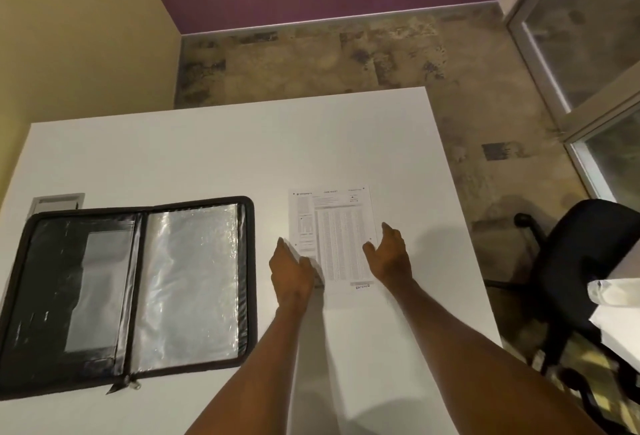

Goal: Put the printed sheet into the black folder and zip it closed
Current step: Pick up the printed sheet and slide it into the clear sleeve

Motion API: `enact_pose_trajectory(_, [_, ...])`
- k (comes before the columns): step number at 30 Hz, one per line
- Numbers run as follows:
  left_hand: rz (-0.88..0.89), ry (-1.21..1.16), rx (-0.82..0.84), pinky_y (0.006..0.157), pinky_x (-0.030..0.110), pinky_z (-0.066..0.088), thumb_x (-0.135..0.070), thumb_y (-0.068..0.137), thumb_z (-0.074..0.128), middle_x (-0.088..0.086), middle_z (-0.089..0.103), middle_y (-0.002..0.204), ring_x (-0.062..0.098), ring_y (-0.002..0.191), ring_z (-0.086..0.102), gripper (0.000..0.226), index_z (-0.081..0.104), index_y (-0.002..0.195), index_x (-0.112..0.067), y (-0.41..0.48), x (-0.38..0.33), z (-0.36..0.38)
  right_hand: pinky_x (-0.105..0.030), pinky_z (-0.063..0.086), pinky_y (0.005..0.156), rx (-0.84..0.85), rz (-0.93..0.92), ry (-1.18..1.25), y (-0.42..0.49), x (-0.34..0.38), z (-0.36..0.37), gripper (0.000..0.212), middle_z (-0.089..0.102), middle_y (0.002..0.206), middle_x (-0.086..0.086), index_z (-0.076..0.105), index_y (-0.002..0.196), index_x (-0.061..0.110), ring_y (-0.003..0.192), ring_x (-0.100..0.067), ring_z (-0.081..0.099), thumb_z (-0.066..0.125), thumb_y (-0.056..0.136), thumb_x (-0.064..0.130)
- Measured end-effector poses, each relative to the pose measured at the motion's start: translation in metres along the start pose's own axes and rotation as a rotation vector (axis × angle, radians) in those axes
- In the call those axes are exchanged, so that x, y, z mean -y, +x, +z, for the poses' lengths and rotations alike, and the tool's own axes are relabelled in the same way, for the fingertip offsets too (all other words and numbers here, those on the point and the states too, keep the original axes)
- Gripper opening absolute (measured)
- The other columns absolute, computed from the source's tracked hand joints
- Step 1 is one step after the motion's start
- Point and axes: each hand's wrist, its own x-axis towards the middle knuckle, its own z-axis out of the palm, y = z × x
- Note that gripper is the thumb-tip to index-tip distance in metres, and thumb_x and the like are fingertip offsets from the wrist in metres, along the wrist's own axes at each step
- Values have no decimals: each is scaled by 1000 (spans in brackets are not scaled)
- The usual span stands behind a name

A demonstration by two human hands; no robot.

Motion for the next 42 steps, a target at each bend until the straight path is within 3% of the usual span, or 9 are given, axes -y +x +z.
enact_pose_trajectory(9, [-47, 6, -70, 108, 47, 50, -4, 93, 53, 20, 58, 143, 38, 125, 61, 66, 32, 156, -4, 2, -11, 16, -48, 50, 101, -32, 40, 164, -2, -8, 16, 57, 58, 129, -20, 48, 140, -3, 120, -35, 57, 66, 89, 14])
enact_pose_trajectory(18, [-339, -141, 34, 97, 57, 50, -13, 89, 60, 30, 64, 113, 45, 122, 55, 42, 56, 122, 12, 46, -11, 7, -50, 51, 101, -3, 14, 126, 0, -15, 15, 64, 56, 130, -23, 45, 143, -4, 121, -37, 56, 71, 88, 16])
enact_pose_trajectory(19, [-338, -186, 65, 84, 50, 54, -12, 88, 60, 30, 65, 92, 43, 118, 56, 27, 62, 103, 10, 48, -11, 3, -51, 51, 102, 0, 12, 116, 0, -15, 15, 65, 55, 131, -24, 44, 143, -5, 122, -37, 55, 71, 88, 17])
enact_pose_trajectory(20, [-337, -214, 112, 69, 43, 48, -9, 87, 60, 20, 56, 72, 22, 99, 28, 12, 59, 82, 2, 48, -13, 0, -51, 50, 102, 4, 13, 105, 0, -14, 16, 66, 55, 132, -24, 44, 143, -6, 123, -38, 55, 72, 88, 17])
enact_pose_trajectory(21, [-339, -244, 160, 62, 37, 39, -7, 87, 60, 11, 44, 66, 23, 64, 46, 16, 51, 73, -7, 47, -17, -3, -51, 50, 102, 4, 12, 94, 0, -14, 17, 66, 55, 132, -25, 44, 143, -6, 123, -39, 55, 72, 88, 17])
enact_pose_trajectory(26, [-308, -245, 239, 60, 32, 29, -13, 87, 67, -1, 34, 60, 17, 61, 32, 37, 39, 64, -18, 54, -15, -10, -50, 49, 103, -11, 21, 71, -2, -10, 19, 64, 55, 130, -26, 45, 141, -7, 121, -41, 54, 70, 87, 15])
enact_pose_trajectory(32, [-262, -274, 291, 50, 24, 32, -10, 98, 63, 0, 28, 62, 16, 54, 26, 46, 32, 67, -25, 60, -5, -17, -50, 49, 103, -4, 25, 71, -4, -10, 20, 64, 54, 133, -23, 45, 142, -5, 123, -39, 54, 69, 88, 18])
enact_pose_trajectory(38, [-241, -295, 295, 66, 41, 58, 3, 93, 58, 15, 77, 82, 28, 64, 70, 23, 76, 86, -10, 56, 8, -23, -49, 48, 106, 25, 29, 58, -3, -12, 17, 65, 54, 134, -20, 44, 144, -3, 126, -36, 53, 69, 88, 20])
enact_pose_trajectory(42, [-213, -393, 302, 68, 42, 64, 2, 95, 63, 16, 80, 95, 33, 77, 75, 20, 77, 104, -9, 49, 11, -28, -46, 46, 108, 84, 26, 55, 1, -15, 12, 68, 53, 136, -18, 46, 145, 1, 127, -34, 53, 71, 86, 26])
